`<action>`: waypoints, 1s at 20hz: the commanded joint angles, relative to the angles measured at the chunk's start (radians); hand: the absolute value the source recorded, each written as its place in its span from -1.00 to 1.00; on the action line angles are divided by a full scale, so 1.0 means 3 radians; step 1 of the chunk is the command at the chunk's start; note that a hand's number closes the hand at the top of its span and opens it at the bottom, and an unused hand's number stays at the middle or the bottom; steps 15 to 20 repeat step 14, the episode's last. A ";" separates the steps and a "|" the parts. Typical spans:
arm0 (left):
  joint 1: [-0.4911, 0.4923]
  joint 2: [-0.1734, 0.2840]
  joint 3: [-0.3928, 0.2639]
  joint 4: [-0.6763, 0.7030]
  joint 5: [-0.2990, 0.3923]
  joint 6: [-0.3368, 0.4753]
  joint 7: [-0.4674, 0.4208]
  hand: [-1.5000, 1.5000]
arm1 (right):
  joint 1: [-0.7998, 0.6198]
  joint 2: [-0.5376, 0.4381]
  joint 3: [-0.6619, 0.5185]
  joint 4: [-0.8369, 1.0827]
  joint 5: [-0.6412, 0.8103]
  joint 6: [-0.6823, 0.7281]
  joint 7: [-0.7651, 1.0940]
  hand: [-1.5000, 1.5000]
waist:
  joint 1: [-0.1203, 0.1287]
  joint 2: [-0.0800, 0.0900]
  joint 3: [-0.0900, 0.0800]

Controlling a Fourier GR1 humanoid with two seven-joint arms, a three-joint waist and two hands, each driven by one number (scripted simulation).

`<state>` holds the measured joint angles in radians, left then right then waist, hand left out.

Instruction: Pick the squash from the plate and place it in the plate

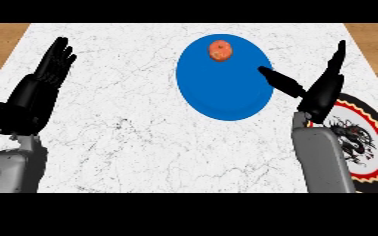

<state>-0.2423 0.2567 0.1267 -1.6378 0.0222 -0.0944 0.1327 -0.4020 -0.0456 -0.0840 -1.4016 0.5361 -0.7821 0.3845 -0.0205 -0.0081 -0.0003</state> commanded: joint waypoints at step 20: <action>0.0036 -0.0021 0.0084 0.0053 0.0054 -0.0138 -0.0057 0.00 | 0.2062 -0.0462 -0.0205 -0.2030 -0.0523 0.0811 -0.0247 -1.00 | 0.0042 0.0022 0.0001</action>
